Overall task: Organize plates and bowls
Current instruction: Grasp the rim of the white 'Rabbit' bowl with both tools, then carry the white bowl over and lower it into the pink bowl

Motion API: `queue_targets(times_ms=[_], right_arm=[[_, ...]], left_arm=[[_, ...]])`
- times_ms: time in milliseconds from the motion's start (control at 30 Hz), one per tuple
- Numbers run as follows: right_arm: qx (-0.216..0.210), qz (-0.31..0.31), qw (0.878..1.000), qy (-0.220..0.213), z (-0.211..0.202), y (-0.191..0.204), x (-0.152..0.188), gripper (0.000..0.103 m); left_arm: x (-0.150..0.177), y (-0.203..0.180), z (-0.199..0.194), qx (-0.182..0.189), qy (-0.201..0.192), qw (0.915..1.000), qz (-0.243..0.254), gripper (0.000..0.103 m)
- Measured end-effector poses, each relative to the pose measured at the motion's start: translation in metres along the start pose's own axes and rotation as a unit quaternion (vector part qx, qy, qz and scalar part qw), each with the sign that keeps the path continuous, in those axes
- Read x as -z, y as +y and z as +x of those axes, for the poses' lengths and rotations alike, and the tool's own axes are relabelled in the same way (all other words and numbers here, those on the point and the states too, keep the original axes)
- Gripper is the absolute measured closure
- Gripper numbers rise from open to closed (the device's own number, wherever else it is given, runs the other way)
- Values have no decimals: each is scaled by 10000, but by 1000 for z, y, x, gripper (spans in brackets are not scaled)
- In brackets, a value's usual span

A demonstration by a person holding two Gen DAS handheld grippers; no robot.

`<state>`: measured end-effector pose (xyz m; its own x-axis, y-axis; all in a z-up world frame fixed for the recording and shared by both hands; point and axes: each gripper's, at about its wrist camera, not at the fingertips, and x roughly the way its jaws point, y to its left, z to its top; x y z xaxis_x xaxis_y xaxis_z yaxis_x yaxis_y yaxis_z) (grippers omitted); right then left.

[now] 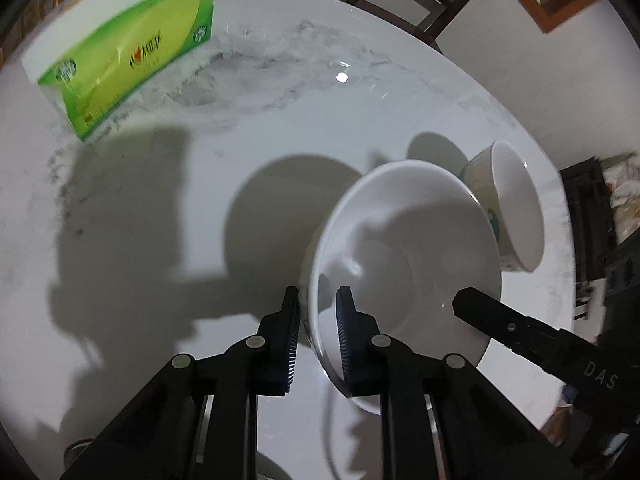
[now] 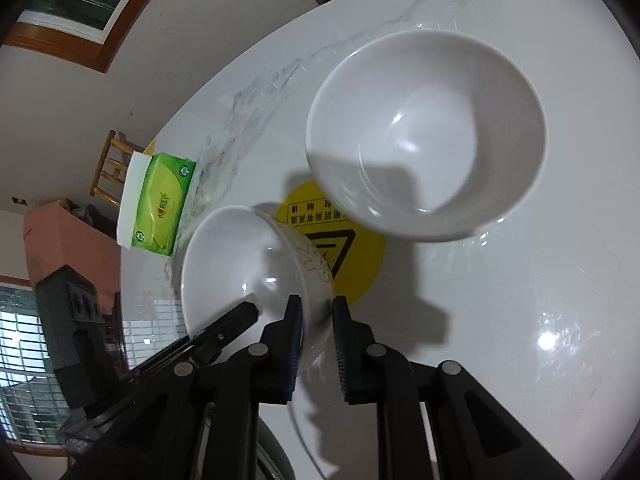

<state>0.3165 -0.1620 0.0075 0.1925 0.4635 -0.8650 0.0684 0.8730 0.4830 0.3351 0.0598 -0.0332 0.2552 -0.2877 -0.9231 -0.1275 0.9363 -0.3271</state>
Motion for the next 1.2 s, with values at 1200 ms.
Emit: queue_targets(times_ms=[1200], right_arm=[[-445,149,9968,-648,-178,-101,231,89]], left_arm=[[231,-116,-98,609,-83,9898,1288,75]])
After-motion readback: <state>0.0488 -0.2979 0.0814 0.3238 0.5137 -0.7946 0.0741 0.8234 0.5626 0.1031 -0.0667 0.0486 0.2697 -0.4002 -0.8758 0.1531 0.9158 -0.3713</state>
